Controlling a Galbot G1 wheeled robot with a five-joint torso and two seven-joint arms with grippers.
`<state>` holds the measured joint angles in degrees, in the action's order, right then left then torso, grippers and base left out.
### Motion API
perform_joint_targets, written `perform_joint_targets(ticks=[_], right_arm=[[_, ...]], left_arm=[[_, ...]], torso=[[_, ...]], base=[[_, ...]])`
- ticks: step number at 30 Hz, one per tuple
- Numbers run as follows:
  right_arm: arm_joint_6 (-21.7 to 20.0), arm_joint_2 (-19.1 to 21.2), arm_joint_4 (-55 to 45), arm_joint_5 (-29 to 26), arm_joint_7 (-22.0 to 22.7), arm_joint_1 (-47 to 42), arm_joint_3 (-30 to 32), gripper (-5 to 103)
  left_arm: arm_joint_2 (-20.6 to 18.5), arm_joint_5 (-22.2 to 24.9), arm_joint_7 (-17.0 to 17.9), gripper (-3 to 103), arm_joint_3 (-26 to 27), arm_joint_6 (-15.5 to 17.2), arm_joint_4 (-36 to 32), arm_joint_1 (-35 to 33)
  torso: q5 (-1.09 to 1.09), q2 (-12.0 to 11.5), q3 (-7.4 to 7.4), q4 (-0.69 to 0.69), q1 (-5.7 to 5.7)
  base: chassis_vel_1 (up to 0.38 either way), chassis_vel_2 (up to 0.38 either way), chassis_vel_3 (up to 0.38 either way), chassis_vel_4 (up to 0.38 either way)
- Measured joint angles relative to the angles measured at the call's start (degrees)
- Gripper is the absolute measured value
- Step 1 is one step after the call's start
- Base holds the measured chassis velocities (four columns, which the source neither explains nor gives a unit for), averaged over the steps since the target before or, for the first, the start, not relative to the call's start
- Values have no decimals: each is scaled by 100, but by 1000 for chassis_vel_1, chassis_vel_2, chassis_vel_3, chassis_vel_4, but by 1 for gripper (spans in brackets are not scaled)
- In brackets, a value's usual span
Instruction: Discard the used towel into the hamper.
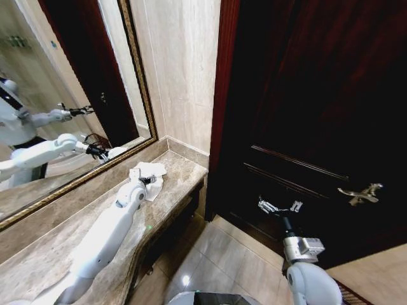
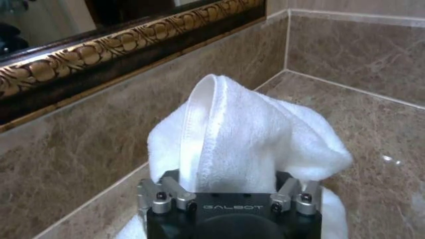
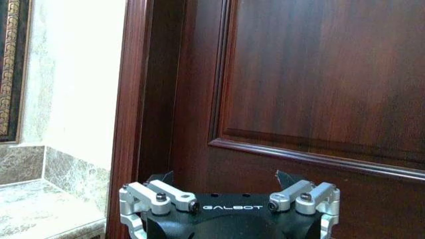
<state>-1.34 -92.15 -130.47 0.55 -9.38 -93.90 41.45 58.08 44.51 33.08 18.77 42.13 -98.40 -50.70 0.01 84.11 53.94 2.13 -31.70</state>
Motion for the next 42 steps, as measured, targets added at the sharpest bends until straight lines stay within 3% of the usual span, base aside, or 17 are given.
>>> perform_joint_targets(ticks=[2, 5, 6, 9, 11, 17, 23, 26, 29, 30, 32, 39, 42], right_arm=[[0, 0, 4, 0, 12, 9, -3, 100], [1, 0, 28, -4, 130, 47, -27, 100], [1, 0, 28, -4, 130, 47, -27, 100], [5, 0, 72, -4, 168, 84, -55, 100], [5, 0, 72, -4, 173, 91, -63, 100], [5, 0, 14, -15, 189, 87, -69, 100], [6, 1, -26, -34, 210, 54, -48, 100], [15, 1, -60, -53, 236, 35, -31, 100], [15, 1, -98, -80, 357, 36, -29, 100], [15, 1, -98, -80, 357, 36, -29, 100], [-9, 1, -154, -139, 440, 51, -27, 100], [-529, 28, -475, -541, 611, 108, -38, 100], [-659, 97, -546, -623, 681, 217, -6, 100]], left_arm=[[-1, -3, -18, 78, 8, 0, 1, -11], [-1, -8, -70, 62, 37, -5, 8, -59], [-1, -8, -70, 62, 37, -5, 8, -59], [-4, -14, -129, 45, 71, -10, 14, -130], [-7, -16, -132, 45, 78, -11, 11, -144], [-61, -16, -125, 19, 115, -9, -62, -193], [-112, -80, -192, 9, 151, -153, -108, -229], [-147, -323, -354, 8, 210, -366, -235, -326], [-192, -657, -571, 8, 328, -944, -489, -497], [-192, -657, -571, 8, 328, -944, -489, -497], [-242, -1141, -872, 8, 537, -1650, -751, -776], [-213, -1281, -1049, 8, 1177, -2067, -1647, -1594], [-112, -1432, -1185, 8, 1506, -2484, -2219, -2093]], torso=[[0, 0, 0, 0, 0], [0, 0, 0, 0, 0], [0, 0, 0, 0, 0], [0, 0, 0, 0, 0], [0, 0, 0, 0, 0], [-2, 0, 0, 0, 0], [-2, 0, 0, 0, 0], [-3, 0, 1, 1, -1], [-1, 0, 1, 0, -1], [-1, 0, 1, 0, -1], [-1, 0, 1, 0, -1], [-1, 0, 0, 1, 0], [0, 0, 0, 1, 0]], base=[[0, 0, 0, 0], [0, 0, 0, 0], [0, 0, 0, 0], [0, 0, 0, 0], [0, 0, 0, 0], [0, 0, 0, 0], [0, 0, 0, 0], [0, 0, 0, 0], [0, 0, 0, 0], [0, 0, 0, 0], [0, 0, 0, 0], [0, 0, 0, 0], [0, 0, 0, 0]])
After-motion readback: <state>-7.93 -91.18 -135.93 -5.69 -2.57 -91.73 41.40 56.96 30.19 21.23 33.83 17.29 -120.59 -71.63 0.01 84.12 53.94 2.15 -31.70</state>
